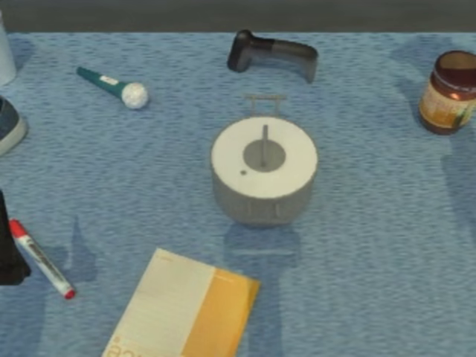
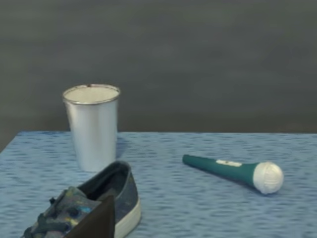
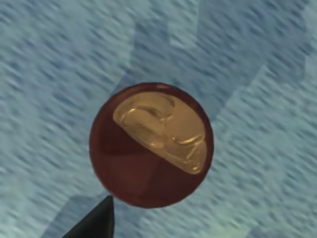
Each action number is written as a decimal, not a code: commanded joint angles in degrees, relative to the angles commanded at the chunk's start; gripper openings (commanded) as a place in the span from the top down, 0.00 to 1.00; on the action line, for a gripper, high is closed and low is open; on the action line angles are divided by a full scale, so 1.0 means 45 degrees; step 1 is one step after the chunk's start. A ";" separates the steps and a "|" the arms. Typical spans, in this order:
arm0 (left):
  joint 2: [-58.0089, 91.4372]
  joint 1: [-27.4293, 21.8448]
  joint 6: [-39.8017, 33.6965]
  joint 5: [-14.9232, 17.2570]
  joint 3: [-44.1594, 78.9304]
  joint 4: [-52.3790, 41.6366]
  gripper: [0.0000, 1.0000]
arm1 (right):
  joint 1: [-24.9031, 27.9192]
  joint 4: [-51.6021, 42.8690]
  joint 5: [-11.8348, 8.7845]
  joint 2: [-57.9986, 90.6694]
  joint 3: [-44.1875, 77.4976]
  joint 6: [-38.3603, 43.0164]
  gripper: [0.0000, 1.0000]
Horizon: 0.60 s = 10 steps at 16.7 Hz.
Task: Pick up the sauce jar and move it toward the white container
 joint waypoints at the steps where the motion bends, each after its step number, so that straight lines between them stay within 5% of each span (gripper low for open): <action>1: 0.0000 0.0000 0.0000 0.0000 0.0000 0.0000 0.00 | 0.0043 -0.0442 -0.0077 0.0904 0.0802 -0.0280 0.00; 10: 0.0000 0.0000 0.0000 0.0000 0.0000 0.0000 0.00 | 0.0286 -0.2398 -0.0407 0.4699 0.3592 -0.1500 0.00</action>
